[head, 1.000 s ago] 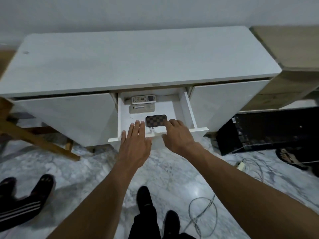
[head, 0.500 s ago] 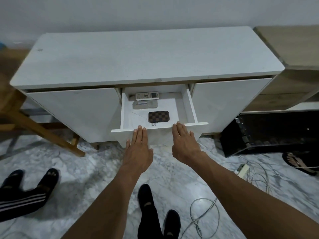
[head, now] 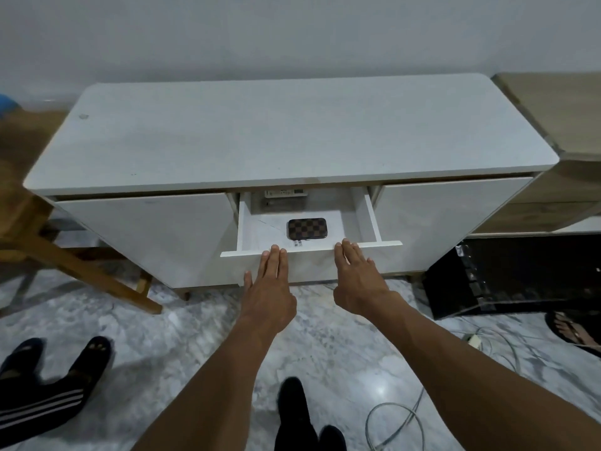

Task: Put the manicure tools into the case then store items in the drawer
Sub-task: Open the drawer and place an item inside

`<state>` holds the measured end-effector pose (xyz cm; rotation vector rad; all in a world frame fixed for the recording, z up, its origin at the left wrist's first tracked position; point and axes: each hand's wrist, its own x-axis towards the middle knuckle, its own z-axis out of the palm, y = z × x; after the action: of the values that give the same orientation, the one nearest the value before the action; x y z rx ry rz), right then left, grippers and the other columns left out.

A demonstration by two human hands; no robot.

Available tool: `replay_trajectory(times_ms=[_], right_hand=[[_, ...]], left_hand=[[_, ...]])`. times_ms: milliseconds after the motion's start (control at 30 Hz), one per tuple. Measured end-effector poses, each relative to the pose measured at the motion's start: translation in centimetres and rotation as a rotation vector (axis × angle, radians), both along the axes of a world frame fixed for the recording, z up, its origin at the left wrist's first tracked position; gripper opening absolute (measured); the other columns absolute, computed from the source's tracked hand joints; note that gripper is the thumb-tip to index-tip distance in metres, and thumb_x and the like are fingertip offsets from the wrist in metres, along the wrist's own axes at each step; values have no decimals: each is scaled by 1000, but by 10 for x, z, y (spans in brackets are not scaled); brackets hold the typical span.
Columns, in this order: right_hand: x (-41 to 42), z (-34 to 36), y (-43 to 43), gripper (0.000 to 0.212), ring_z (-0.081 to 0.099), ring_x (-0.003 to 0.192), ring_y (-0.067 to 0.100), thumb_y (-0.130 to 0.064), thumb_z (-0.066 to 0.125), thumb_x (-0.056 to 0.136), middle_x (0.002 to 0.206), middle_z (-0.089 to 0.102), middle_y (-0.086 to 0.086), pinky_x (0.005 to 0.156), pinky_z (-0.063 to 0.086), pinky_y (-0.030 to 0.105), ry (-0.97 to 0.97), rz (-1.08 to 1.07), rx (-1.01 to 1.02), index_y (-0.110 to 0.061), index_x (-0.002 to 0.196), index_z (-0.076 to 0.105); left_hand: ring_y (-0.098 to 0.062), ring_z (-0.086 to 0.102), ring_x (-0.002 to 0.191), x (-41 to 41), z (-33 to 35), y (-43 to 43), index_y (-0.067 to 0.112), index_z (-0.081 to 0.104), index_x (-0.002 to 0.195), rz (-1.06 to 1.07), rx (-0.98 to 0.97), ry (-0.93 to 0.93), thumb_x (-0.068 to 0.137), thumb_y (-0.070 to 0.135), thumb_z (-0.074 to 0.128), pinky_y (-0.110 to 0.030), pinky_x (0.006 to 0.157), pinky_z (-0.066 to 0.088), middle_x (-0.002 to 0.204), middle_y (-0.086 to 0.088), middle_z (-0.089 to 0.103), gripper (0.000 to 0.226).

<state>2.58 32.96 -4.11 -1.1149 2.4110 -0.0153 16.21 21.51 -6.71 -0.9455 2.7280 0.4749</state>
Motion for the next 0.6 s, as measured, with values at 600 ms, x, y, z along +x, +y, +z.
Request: replay_trajectory(times_ms=[600], right_hand=[[-57, -6, -80, 90, 6, 147, 37, -15, 54, 84, 156, 2, 22, 123, 14, 43, 111, -33, -46, 0, 152, -2]], left_hand=[[-19, -16, 147, -74, -3, -77, 14, -16, 151, 2, -2, 58, 86, 12, 52, -50, 118, 11, 159, 0, -20, 94]])
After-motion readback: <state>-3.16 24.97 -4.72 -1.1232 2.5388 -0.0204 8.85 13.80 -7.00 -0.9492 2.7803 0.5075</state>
